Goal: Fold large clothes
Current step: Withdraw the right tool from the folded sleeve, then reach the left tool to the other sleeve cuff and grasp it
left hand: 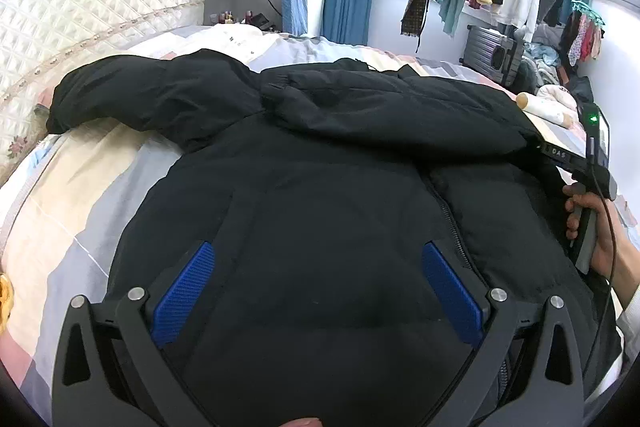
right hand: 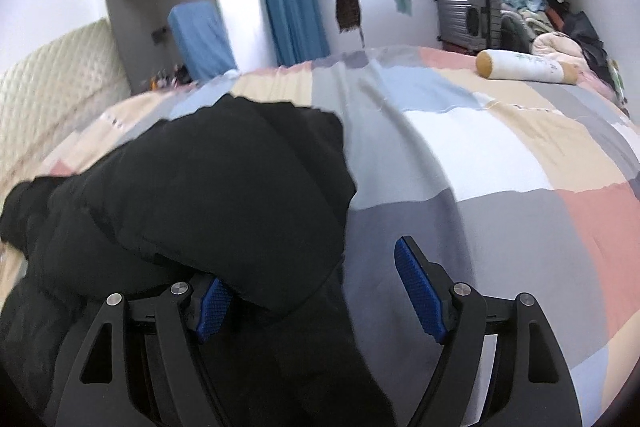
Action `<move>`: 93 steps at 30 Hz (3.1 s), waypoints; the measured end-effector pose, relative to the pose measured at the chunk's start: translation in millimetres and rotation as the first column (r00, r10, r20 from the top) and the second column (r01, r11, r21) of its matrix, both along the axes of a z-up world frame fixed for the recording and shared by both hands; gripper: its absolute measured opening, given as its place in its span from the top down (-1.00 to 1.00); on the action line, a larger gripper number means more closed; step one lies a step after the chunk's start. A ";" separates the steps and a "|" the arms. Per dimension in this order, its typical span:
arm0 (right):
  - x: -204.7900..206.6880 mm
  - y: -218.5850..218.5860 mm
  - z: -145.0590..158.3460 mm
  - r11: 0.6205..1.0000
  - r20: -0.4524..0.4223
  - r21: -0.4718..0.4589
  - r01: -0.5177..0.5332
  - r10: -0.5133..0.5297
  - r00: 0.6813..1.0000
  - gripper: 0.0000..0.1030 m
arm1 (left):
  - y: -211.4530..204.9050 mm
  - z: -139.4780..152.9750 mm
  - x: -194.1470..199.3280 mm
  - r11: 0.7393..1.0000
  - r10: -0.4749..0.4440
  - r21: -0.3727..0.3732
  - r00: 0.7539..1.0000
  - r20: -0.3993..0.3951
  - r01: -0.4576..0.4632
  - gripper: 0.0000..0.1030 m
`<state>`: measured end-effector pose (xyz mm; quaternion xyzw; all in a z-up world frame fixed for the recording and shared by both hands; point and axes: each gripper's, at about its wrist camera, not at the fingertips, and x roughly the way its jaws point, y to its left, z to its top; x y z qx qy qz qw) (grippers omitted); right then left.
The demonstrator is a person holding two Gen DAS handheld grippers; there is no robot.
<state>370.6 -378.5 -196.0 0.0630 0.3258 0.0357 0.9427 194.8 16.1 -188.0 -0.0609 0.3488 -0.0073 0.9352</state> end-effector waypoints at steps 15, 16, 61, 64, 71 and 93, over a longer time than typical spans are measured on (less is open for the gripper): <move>-36.1 -4.9 25.1 1.000 0.012 0.015 0.001 -0.001 1.000 -0.49 | -3.3 19.0 -12.6 1.000 0.001 0.021 1.000 0.021 -0.001 -1.00; -41.6 -2.6 30.8 1.000 0.019 0.017 -0.007 0.006 1.000 -0.49 | -4.0 22.0 -15.2 1.000 -0.006 0.016 1.000 0.026 0.005 -1.00; -291.1 97.4 102.0 0.982 0.167 -0.018 -0.190 0.191 0.967 -0.96 | -21.0 56.8 -88.6 0.998 -0.055 0.012 0.994 0.091 0.054 -1.00; -288.3 98.6 99.7 0.980 0.161 -0.010 -0.200 0.199 0.967 -1.00 | -17.3 54.9 -84.9 0.999 -0.043 0.005 0.996 0.080 0.042 -1.00; -289.4 98.8 97.4 0.981 0.162 -0.010 -0.196 0.195 0.967 -1.00 | -1.7 59.8 -77.4 1.000 -0.019 -0.017 0.997 0.072 0.020 -1.00; -280.4 94.4 84.1 0.987 0.110 0.005 -0.159 0.157 0.981 -1.00 | 240.1 143.1 58.3 0.962 0.245 -0.145 0.967 0.077 -0.232 -1.00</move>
